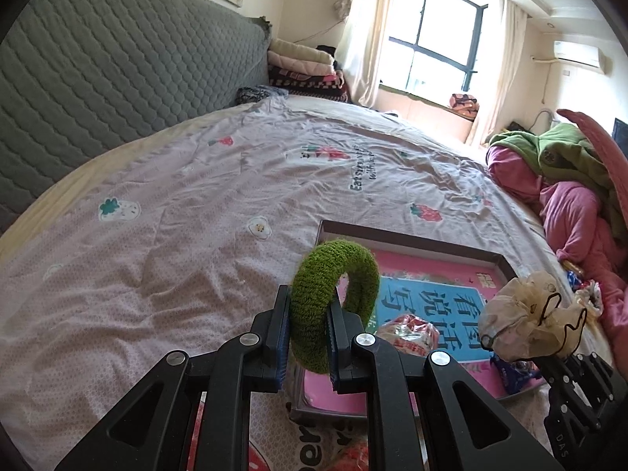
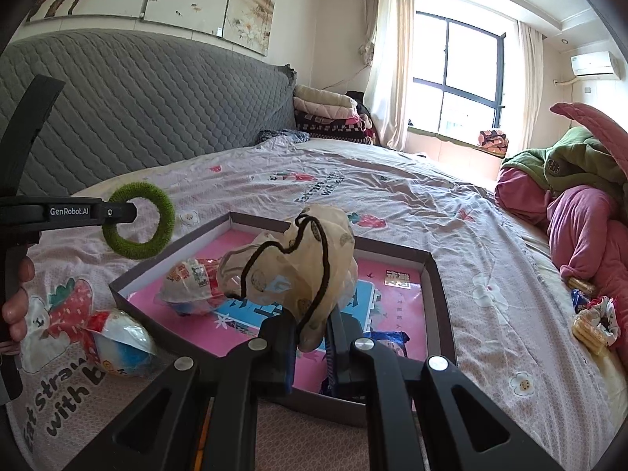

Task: Organize objects
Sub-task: 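Lower the cloth bag with the right tool while the left tool lowers the green ring into the tray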

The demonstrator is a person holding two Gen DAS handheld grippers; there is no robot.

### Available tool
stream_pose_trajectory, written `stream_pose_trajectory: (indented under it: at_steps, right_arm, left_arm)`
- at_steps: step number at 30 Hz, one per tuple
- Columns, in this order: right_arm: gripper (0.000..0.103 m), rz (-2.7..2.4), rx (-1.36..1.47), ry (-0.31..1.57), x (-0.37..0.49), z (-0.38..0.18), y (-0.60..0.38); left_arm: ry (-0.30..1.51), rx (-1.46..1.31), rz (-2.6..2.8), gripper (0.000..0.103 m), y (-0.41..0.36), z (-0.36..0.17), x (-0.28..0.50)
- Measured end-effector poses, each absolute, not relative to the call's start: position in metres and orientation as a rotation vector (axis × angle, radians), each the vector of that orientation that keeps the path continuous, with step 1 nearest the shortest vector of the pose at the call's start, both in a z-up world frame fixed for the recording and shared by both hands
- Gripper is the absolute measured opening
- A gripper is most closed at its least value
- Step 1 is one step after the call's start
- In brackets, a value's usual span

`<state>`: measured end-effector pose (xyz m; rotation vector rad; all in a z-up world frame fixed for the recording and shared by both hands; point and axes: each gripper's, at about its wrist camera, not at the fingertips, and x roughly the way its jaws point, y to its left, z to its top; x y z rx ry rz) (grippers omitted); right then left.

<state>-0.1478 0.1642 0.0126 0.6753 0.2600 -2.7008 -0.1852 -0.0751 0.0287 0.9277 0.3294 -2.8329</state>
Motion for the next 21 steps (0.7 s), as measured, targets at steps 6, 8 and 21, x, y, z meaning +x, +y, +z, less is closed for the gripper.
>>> stream_pose_trajectory:
  at_steps: [6,8,21]
  right_arm:
    - [0.013,-2.692,0.701,0.266,-0.152,0.009,0.161]
    - [0.013,-2.684,0.710,0.269,-0.154,0.008,0.160]
    - [0.013,-2.667,0.772,0.308,-0.160,-0.001,0.153]
  left_arm:
    - [0.300,0.946,-2.826,0.015,-0.072,0.021,-0.196]
    - [0.319,0.970,-2.828,0.016,-0.069,0.018,-0.199]
    - [0.279,1.034,-2.813,0.016,-0.063,0.003,-0.213]
